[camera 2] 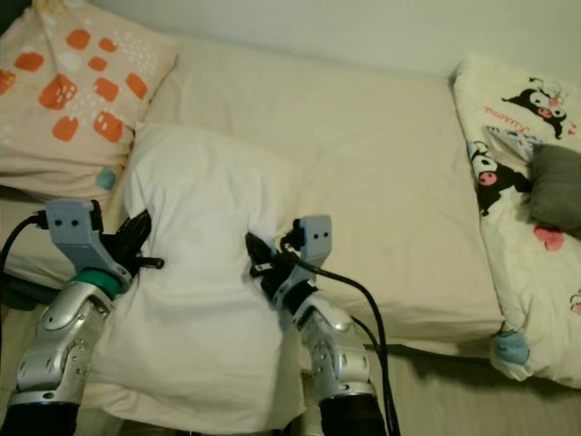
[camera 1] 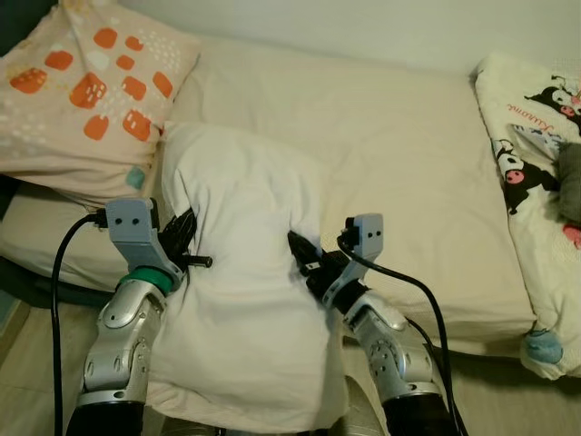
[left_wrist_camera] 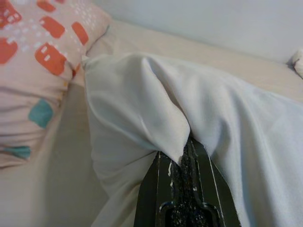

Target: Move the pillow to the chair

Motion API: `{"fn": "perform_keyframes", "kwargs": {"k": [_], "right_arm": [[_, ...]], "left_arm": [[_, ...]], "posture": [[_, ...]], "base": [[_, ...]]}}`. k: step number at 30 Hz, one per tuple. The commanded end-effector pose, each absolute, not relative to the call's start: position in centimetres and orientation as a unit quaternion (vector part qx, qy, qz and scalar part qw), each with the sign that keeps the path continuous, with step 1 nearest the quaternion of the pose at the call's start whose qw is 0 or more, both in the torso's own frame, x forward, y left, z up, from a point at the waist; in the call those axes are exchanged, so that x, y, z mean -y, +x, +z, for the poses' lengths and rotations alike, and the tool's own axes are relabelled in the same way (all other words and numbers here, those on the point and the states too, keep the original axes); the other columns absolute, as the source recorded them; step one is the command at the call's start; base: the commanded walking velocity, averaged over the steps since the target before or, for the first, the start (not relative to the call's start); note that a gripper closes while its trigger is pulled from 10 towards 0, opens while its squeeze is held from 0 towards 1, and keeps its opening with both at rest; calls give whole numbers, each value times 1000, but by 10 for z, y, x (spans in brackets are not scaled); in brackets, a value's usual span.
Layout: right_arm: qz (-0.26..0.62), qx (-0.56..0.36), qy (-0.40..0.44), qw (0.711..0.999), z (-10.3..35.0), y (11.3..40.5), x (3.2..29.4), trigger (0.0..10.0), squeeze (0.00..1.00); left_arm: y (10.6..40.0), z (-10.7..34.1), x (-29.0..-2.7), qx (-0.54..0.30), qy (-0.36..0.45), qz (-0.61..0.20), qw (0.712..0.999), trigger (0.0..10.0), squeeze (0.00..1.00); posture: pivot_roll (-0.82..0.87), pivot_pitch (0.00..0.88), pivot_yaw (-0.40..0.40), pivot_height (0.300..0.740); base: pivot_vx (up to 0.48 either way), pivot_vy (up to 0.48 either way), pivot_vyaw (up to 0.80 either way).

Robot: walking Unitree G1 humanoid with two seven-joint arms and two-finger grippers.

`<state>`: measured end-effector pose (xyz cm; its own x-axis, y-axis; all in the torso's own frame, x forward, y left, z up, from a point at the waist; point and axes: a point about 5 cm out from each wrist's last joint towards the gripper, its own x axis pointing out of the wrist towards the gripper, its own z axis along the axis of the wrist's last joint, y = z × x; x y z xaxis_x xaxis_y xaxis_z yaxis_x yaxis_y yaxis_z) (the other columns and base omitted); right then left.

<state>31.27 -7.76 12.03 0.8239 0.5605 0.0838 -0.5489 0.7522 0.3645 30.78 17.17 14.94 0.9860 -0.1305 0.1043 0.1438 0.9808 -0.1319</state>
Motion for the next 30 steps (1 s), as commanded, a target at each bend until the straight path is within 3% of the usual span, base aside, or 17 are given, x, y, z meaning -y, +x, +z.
{"fn": "perform_keyframes", "kwargs": {"k": [1, 15, 30], "right_arm": [[305, -1, 189, 934, 124, 310, 71, 10000, 0], [291, -8, 187, 938, 115, 308, 72, 10000, 0], [213, -10, 180, 960, 108, 311, 78, 10000, 0]], "left_arm": [[306, 154, -163, 63, -57, -81, 993, 10000, 0], [302, 142, -170, 41, -47, -50, 997, 10000, 0], [305, 144, -160, 33, -44, -75, 996, 10000, 0]], "posture": [[121, 74, -29, 689], [105, 51, -21, 739], [107, 27, 2, 740]], "base": [[0, 0, 0], [0, 0, 0], [0, 0, 0]]}}
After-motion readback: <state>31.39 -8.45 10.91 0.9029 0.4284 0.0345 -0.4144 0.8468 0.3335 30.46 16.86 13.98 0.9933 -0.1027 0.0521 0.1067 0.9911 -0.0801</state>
